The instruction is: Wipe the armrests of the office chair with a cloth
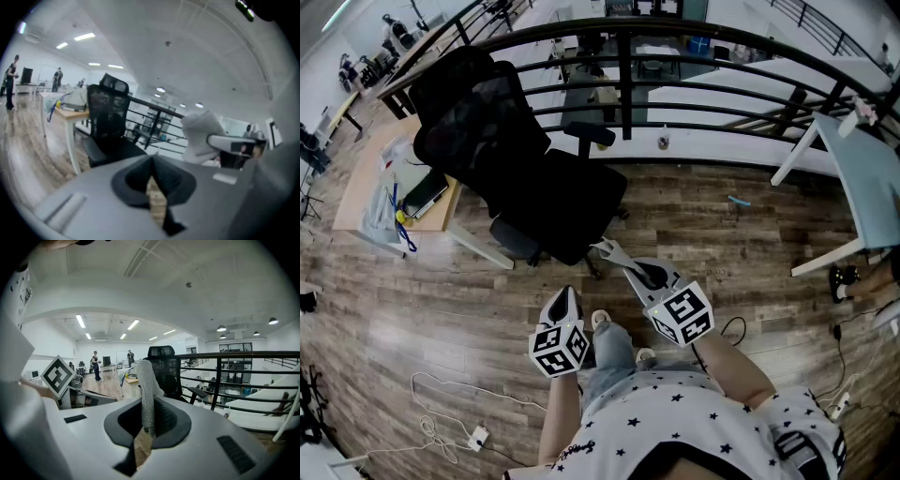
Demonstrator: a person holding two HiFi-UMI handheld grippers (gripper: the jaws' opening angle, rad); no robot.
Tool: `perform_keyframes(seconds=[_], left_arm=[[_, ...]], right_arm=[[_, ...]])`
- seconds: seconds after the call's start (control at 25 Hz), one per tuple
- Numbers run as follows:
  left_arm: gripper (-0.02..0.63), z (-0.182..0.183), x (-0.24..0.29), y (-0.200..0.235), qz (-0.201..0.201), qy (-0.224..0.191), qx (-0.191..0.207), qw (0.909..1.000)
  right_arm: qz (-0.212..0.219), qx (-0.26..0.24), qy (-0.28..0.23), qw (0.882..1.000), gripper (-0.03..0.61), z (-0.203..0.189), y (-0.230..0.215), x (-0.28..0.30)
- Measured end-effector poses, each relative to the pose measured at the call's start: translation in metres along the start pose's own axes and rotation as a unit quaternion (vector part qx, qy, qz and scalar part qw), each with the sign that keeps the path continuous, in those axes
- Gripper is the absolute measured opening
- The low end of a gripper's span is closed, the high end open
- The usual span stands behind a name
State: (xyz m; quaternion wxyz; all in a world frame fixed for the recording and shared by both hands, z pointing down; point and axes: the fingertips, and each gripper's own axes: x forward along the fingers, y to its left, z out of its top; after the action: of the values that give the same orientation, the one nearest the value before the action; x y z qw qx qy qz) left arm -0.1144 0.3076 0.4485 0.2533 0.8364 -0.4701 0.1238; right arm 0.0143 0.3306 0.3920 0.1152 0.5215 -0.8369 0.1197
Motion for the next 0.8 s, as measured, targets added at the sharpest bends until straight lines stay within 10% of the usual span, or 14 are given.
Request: perform_keyframes(seconds=[0.8], left_arm=[[0.008,-0.036,-0.071,-0.029,0.018,-0.018,-0.008,0.9996]], right_arm=[[0.023,-0.013,-0.017,1.0,0.025,-0.021,0.042,-0.072]])
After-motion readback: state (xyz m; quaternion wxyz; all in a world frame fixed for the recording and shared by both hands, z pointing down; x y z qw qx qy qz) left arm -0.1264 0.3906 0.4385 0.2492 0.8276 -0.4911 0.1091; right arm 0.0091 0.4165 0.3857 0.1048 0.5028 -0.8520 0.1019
